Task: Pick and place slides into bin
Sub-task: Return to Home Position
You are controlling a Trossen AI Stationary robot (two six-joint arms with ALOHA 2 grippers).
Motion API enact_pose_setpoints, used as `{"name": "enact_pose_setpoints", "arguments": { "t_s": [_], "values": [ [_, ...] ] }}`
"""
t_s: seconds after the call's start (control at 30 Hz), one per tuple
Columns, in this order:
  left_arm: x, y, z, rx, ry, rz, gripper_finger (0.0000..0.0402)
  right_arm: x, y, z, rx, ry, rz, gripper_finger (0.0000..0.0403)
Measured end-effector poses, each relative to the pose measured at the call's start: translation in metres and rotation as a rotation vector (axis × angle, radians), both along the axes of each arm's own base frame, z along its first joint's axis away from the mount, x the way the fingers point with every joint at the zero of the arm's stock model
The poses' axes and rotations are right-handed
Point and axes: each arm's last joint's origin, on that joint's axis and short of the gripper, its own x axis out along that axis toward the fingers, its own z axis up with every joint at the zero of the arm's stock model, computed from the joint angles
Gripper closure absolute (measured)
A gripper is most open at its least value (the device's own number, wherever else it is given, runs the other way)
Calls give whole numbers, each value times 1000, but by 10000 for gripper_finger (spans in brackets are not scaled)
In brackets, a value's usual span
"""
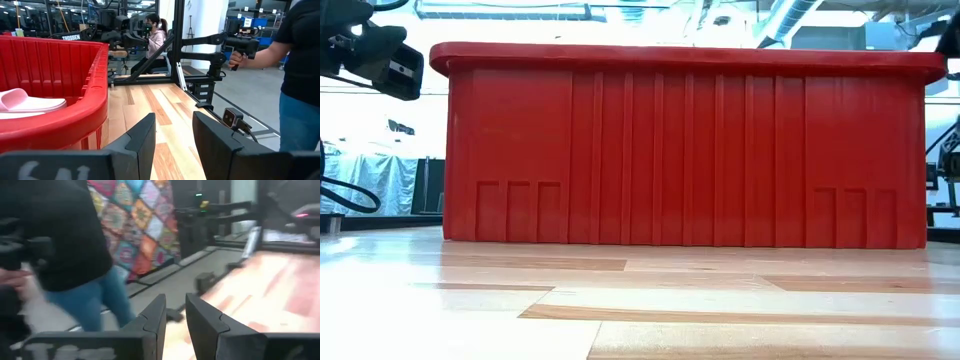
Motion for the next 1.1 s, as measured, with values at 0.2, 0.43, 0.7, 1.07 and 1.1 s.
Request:
{"name": "enact_pose_setpoints", "arguments": {
  "t_s": [0.2, 0.43, 0.7, 1.07, 1.1],
  "values": [
    [0, 0, 0, 0, 0, 0, 281, -9, 5, 3, 59, 32, 172, 337],
    [0, 0, 0, 0, 0, 0, 281, -18, 9, 0, -23, -28, 295, 337],
    [0, 0, 0, 0, 0, 0, 281, -21, 10, -3, -80, -67, 293, 337],
    [0, 0, 0, -1, 0, 0, 281, -19, 9, -2, -82, -68, 258, 337],
    [0, 0, 0, 0, 0, 0, 281, -19, 9, -2, -81, -68, 258, 337]
  ]
}}
